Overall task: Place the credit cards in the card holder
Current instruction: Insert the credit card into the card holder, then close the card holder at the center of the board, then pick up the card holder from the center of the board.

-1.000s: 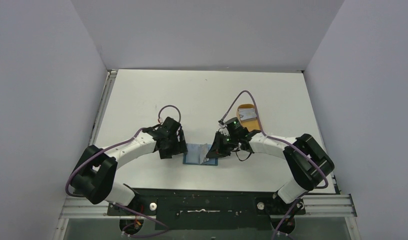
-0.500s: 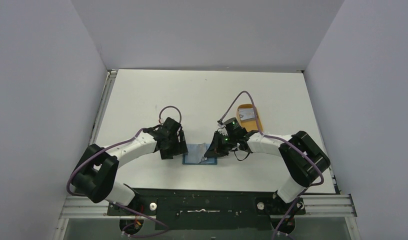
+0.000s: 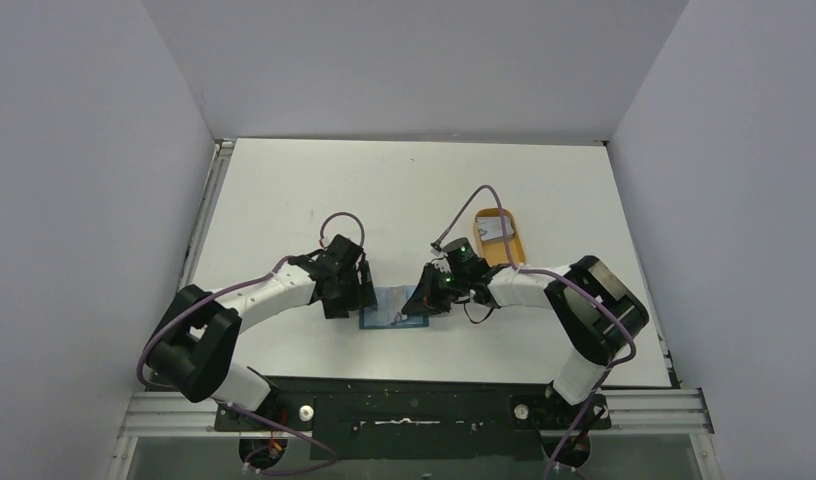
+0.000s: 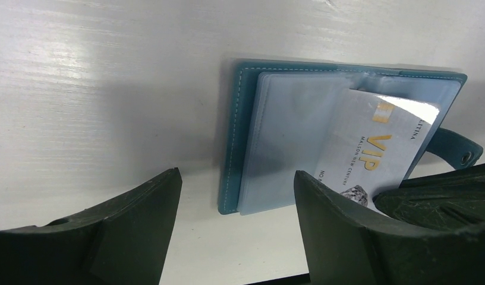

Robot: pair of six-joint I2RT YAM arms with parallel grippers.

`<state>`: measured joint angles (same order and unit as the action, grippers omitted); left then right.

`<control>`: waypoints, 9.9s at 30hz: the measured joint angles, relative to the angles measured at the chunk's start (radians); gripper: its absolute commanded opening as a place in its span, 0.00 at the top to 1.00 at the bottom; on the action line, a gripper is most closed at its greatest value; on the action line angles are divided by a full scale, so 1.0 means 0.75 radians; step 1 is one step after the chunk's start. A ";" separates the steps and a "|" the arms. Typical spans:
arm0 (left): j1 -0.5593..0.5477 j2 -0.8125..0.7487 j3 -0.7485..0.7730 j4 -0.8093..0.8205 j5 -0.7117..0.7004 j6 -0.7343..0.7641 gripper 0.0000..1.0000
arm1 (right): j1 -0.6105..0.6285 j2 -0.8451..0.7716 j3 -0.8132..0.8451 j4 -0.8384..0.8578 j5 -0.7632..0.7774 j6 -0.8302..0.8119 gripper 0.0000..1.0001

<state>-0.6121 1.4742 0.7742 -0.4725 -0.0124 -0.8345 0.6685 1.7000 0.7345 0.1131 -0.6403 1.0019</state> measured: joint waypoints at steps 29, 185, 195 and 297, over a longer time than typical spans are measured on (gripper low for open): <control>0.007 0.022 0.000 0.037 0.074 -0.001 0.37 | 0.096 0.113 0.079 0.026 0.070 -0.028 1.00; -0.075 0.170 -0.113 0.509 0.426 -0.135 1.00 | 0.168 -0.398 0.202 -0.534 0.644 -0.293 1.00; -0.045 -0.102 -0.225 0.317 0.289 -0.115 0.63 | 0.218 -0.107 0.273 -0.394 0.630 -0.195 1.00; -0.061 0.252 0.117 0.393 0.102 -0.028 0.40 | 0.140 -0.297 -0.107 -0.257 0.578 -0.064 0.35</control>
<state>-0.6575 1.6630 0.8619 -0.1776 0.0643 -0.8558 0.7734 1.4776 0.6540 -0.0795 -0.2070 0.9539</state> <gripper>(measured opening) 0.492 0.647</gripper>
